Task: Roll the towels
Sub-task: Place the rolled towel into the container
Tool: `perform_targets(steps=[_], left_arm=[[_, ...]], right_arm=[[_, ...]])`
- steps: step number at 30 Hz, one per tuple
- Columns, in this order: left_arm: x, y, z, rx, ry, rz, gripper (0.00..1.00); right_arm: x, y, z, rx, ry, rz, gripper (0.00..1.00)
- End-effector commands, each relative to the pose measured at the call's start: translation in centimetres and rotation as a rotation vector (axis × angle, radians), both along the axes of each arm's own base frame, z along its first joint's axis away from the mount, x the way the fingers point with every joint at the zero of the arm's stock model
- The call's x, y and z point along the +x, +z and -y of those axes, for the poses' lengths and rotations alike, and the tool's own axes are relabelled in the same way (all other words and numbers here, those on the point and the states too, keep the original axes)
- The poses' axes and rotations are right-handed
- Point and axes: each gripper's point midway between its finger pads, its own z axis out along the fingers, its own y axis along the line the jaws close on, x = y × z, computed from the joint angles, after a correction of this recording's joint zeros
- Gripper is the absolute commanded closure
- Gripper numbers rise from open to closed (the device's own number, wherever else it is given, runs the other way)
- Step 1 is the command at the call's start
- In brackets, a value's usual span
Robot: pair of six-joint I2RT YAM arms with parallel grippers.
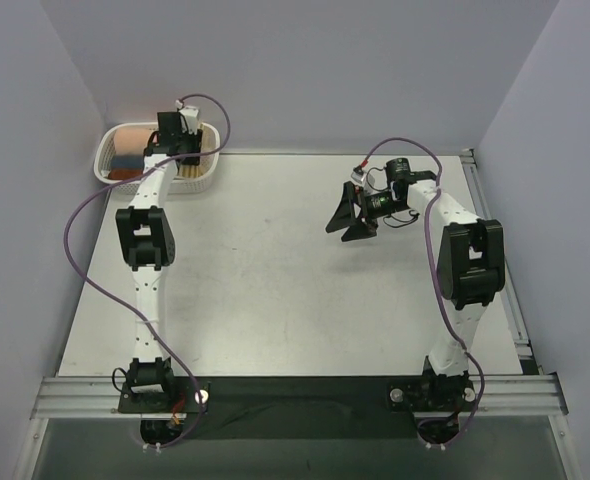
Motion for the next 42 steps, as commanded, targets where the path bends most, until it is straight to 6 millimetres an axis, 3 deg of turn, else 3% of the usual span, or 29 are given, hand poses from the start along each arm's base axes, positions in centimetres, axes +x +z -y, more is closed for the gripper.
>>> perform_targets(steps=[1,6,12,16,20,26,37,42], left_arm=[[1.1,0.5,-2.7,0.019,0.054,0.051,1.0],[0.4,-1.1,-2.8,0.007,0.06,0.005,1.0],[-0.2,-2.4,-2.2,-0.007,0.032,-0.039,0.83],[-0.4,-2.3,-1.9,-0.04,0.039,-0.048,0.8],[-0.4,-1.9,-1.9,-0.046,0.053,-0.045,0.58],[-0.3,0.0,-1.5,-0.06,0.044,-0.018,0.41],[-0.1,3.9,-1.5,-0.044,0.038,0.045,0.21],[-0.1,6.1,-1.2,-0.045,0.022,0.082,0.19]], right_arm=[[-0.6,0.1,0.2,0.005,0.003,-0.025,0.0],[-0.5,-0.2,0.1,0.008,0.003,-0.039,0.0],[-0.5,-0.5,0.0,0.008,0.004,-0.051,0.0],[-0.5,-0.6,-0.1,0.006,0.005,-0.056,0.0],[-0.5,-0.5,-0.2,0.007,0.009,-0.052,0.0],[-0.7,-0.5,-0.3,0.006,0.012,-0.052,0.0],[-0.8,-0.2,-0.6,0.007,0.021,-0.042,0.0],[-0.8,-0.1,-0.6,0.011,0.023,-0.039,0.0]])
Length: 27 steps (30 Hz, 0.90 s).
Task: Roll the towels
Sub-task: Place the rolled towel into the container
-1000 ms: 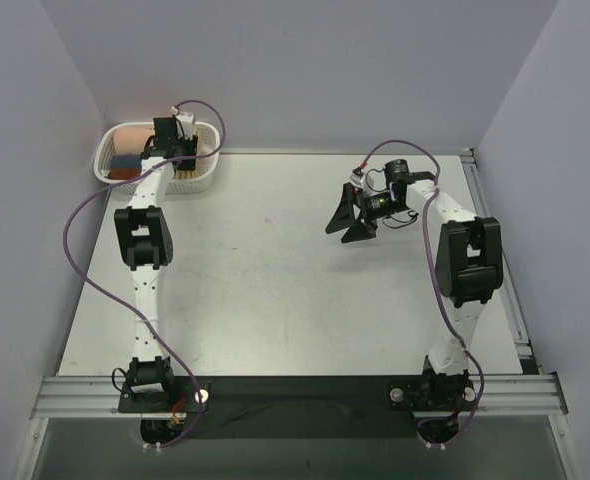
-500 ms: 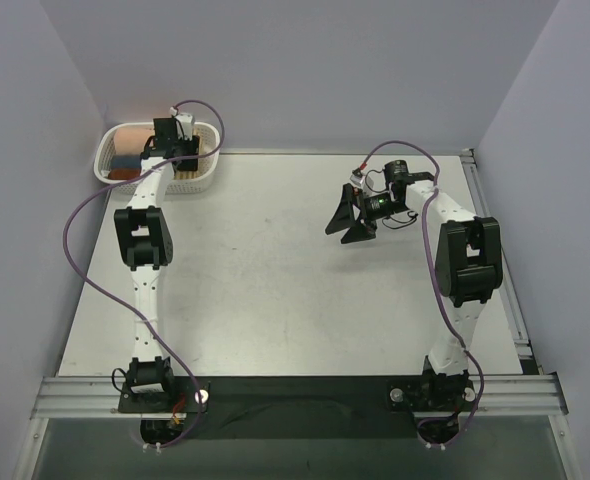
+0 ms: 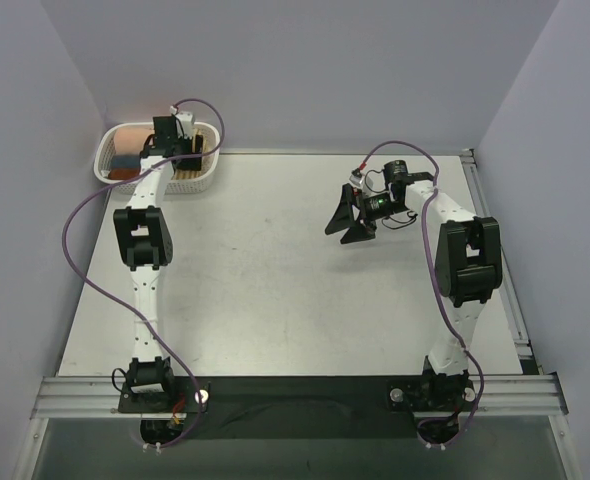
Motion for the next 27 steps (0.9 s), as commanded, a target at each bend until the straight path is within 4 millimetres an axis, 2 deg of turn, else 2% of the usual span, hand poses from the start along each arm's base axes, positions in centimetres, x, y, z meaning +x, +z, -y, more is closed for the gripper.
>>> perform_targets(steps=[1,14,22,27], left_arm=[[0.6,8.7,0.7,-0.015,-0.022,0.147,0.19],[0.9,13.6,1.0,-0.044,-0.02,0.248,0.19],[1.6,14.2,1.1,-0.059,-0.018,0.292,0.21],[2.2,13.5,1.0,-0.058,-0.014,0.3,0.27]], right_arm=[[-0.6,0.9,-0.3,0.015,0.015,-0.011,0.0],[-0.9,0.9,-0.4,0.018,0.021,-0.011,0.0],[-0.9,0.7,-0.4,0.018,0.023,-0.019,0.0],[-0.8,0.6,-0.4,0.015,0.023,-0.018,0.0]])
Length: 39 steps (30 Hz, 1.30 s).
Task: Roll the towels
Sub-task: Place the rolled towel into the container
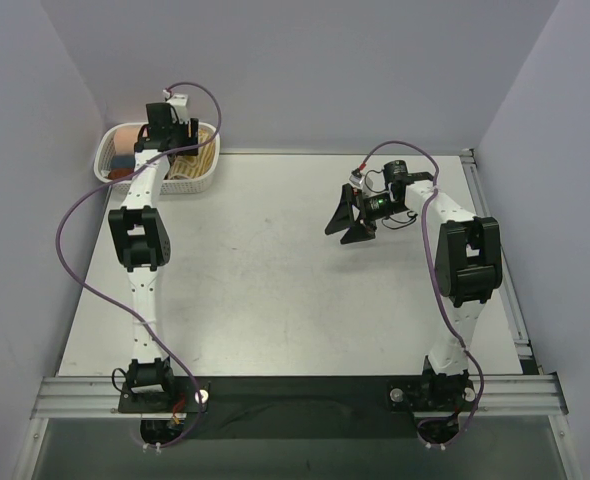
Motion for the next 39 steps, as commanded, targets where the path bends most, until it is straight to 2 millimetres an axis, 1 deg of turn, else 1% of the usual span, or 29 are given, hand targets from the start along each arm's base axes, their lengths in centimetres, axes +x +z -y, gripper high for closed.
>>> perform_targets(steps=[1,3,4,7,10,12,13,14,15,18,21,22,23,24,25,26,27,28,29,30,31,32,33,34,35,36,37,38,39], left_arm=[[1.1,7.0,0.3,-0.023,-0.001,0.164,0.27],[1.0,6.8,0.2,-0.029,0.006,0.156,0.28],[0.7,6.0,0.2,-0.034,0.006,0.138,0.28],[0.1,6.0,0.4,-0.05,0.001,0.12,0.26],[-0.6,7.6,0.7,-0.063,-0.013,0.121,0.21],[-1.2,9.5,0.8,-0.07,-0.013,0.134,0.19],[-1.8,9.9,1.0,-0.076,-0.02,0.117,0.15],[-2.4,11.6,0.8,-0.077,-0.018,0.135,0.04],[-2.9,12.3,1.0,-0.079,-0.02,0.134,0.03],[-5.4,14.1,1.4,-0.091,-0.047,0.094,0.03],[-8.9,14.0,2.4,-0.118,-0.088,-0.002,0.03],[-10.3,13.2,3.0,-0.14,-0.121,-0.057,0.03],[-11.9,14.8,3.4,-0.145,-0.144,-0.048,0.03],[-13.4,12.1,3.8,-0.157,-0.164,-0.126,0.03],[-14.4,12.0,4.5,-0.177,-0.192,-0.14,0.03],[-15.8,13.6,4.7,-0.178,-0.203,-0.119,0.03],[-16.8,13.1,4.8,-0.186,-0.203,-0.14,0.03],[-18.0,11.5,4.8,-0.194,-0.188,-0.188,0.03],[-19.2,12.2,4.8,-0.196,-0.18,-0.181,0.03],[-20.0,12.1,4.9,-0.198,-0.179,-0.188,0.03],[-21.2,10.4,4.9,-0.199,-0.173,-0.233,0.03],[-22.4,11.4,4.9,-0.191,-0.176,-0.214,0.03],[-23.0,11.4,5.2,-0.186,-0.193,-0.208,0.03],[-24.8,10.4,5.4,-0.184,-0.202,-0.234,0.03],[-25.7,10.1,5.6,-0.175,-0.217,-0.236,0.03],[-26.4,9.5,5.9,-0.17,-0.226,-0.239,0.03],[-27.5,10.1,5.9,-0.16,-0.231,-0.214,0.03],[-29.0,7.7,5.8,-0.156,-0.228,-0.267,0.03],[-29.6,7.4,7.1,-0.133,-0.262,-0.259,0.03]], right_arm=[[-0.7,0.5,-0.3,0.014,0.02,-0.018,0.0],[-0.6,0.5,-0.3,0.014,0.019,-0.016,0.0],[-0.7,0.4,-0.3,0.013,0.02,-0.019,0.0],[-0.6,0.6,-0.3,0.017,0.022,-0.011,0.0],[-0.4,1.1,-0.1,0.011,0.018,0.01,0.0],[-0.2,1.7,0.3,0.0,0.01,0.034,0.0],[0.1,2.0,0.8,-0.004,-0.001,0.044,0.0],[0.2,2.4,1.2,-0.011,-0.009,0.063,0.0],[0.3,2.6,1.5,-0.016,-0.016,0.075,0.0],[0.6,3.6,3.0,-0.039,-0.044,0.112,0.0],[0.7,4.6,4.7,-0.067,-0.089,0.133,0.0],[0.6,4.7,5.3,-0.08,-0.087,0.155,0.0],[0.6,5.2,6.2,-0.086,-0.111,0.173,0.0],[0.4,5.4,6.6,-0.093,-0.12,0.18,0.0],[0.3,5.3,7.2,-0.114,-0.13,0.186,0.0],[-0.1,5.6,7.6,-0.126,-0.141,0.2,0.0],[0.0,5.7,8.7,-0.144,-0.169,0.206,0.0],[-0.2,5.3,9.4,-0.179,-0.186,0.203,0.0],[-0.6,5.6,9.9,-0.198,-0.201,0.215,0.0],[-1.2,5.0,10.3,-0.216,-0.213,0.198,0.0],[-1.5,4.3,11.0,-0.263,-0.227,0.188,0.0],[-2.0,4.4,11.3,-0.285,-0.231,0.199,0.0],[-3.0,3.5,11.5,-0.303,-0.226,0.177,0.0],[-3.4,3.2,11.7,-0.319,-0.226,0.177,0.0],[-3.9,3.2,12.0,-0.341,-0.228,0.193,0.0],[-4.9,2.3,12.1,-0.352,-0.221,0.171,0.0],[-5.4,2.0,12.2,-0.362,-0.216,0.166,0.0],[-6.0,1.6,12.4,-0.386,-0.21,0.174,0.0],[-6.5,1.2,12.5,-0.399,-0.203,0.17,0.0]])
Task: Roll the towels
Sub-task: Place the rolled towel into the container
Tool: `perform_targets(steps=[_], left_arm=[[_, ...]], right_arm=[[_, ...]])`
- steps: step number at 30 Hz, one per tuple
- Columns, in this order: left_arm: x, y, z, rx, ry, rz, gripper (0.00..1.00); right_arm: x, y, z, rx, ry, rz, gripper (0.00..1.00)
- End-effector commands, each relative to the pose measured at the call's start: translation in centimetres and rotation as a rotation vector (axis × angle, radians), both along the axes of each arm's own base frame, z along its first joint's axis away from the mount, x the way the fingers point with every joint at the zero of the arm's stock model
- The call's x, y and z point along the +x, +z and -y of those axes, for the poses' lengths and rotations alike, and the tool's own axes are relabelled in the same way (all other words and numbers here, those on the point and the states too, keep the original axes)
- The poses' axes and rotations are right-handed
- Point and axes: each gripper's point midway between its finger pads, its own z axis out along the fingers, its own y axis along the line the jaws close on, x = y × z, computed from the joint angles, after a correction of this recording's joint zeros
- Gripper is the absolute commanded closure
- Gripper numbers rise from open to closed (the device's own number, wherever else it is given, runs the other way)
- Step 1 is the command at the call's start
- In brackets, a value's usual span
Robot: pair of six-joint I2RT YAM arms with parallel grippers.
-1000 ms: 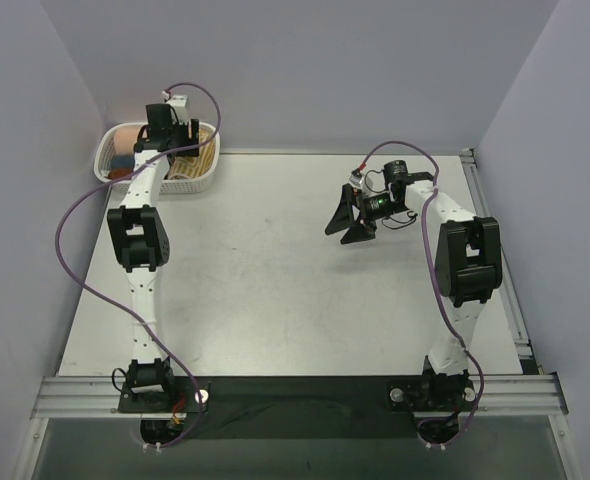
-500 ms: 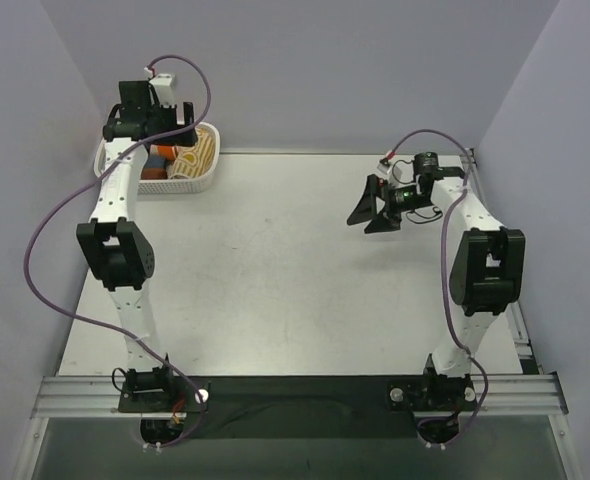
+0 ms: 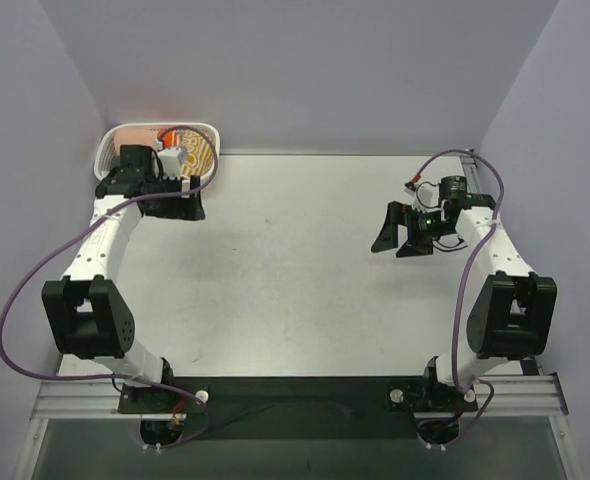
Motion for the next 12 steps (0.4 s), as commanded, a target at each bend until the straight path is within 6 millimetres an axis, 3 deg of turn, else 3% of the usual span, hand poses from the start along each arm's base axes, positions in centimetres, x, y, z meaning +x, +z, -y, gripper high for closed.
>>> perform_targets(steps=[1,2,8,12], left_arm=[[-2.4,0.7,1.8,0.038,-0.084,0.083,0.03],[-4.0,-0.6,1.9,0.065,-0.099,0.069,0.03],[-7.0,-1.9,4.0,0.141,-0.161,0.118,0.03],[-8.2,-2.3,5.1,0.091,-0.185,0.112,0.03]], right_arm=[[-3.0,-1.7,1.0,-0.101,0.024,-0.031,0.0],[-3.6,-2.0,1.1,-0.115,0.033,-0.028,0.0],[-6.9,-4.7,0.6,-0.196,0.11,-0.027,0.0],[-6.8,-4.2,0.8,-0.225,0.113,0.01,0.0]])
